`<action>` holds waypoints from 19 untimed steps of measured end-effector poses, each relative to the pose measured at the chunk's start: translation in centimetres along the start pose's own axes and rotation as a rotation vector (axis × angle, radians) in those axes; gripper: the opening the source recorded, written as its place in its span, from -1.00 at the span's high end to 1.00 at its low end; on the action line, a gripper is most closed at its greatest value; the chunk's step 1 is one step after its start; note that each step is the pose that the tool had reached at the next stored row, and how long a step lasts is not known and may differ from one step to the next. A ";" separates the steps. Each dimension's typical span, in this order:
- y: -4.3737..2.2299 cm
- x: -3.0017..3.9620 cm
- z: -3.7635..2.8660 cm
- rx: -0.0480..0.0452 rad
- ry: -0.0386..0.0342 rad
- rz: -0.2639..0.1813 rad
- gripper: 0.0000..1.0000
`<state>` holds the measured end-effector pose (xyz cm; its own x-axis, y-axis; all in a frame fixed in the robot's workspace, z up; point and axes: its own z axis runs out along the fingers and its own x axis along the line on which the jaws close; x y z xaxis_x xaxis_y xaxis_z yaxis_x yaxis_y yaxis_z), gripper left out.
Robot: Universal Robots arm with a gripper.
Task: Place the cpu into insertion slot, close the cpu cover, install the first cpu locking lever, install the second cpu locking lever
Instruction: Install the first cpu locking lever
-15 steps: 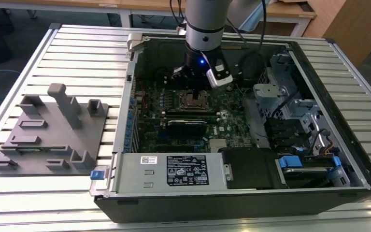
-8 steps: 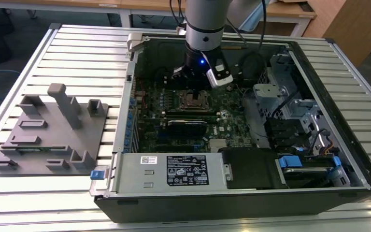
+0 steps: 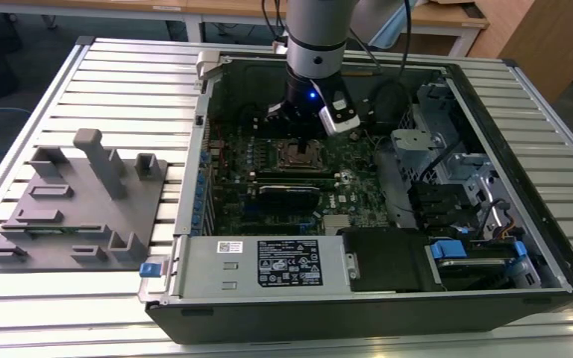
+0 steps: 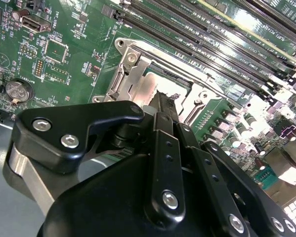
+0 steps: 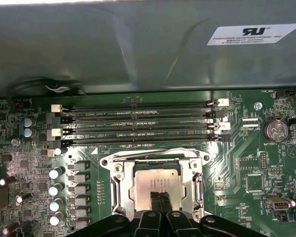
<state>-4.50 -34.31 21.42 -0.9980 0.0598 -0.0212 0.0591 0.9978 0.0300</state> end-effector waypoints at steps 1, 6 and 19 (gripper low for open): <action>0.00 0.00 0.00 0.0000 0.0000 -0.001 0.80; 0.00 0.00 0.00 -0.0001 0.0001 -0.004 0.80; 0.00 0.00 0.00 -0.0005 0.0007 -0.023 0.80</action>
<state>-4.50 -34.31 21.42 -0.9991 0.0370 -0.0212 0.0363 0.9989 0.0300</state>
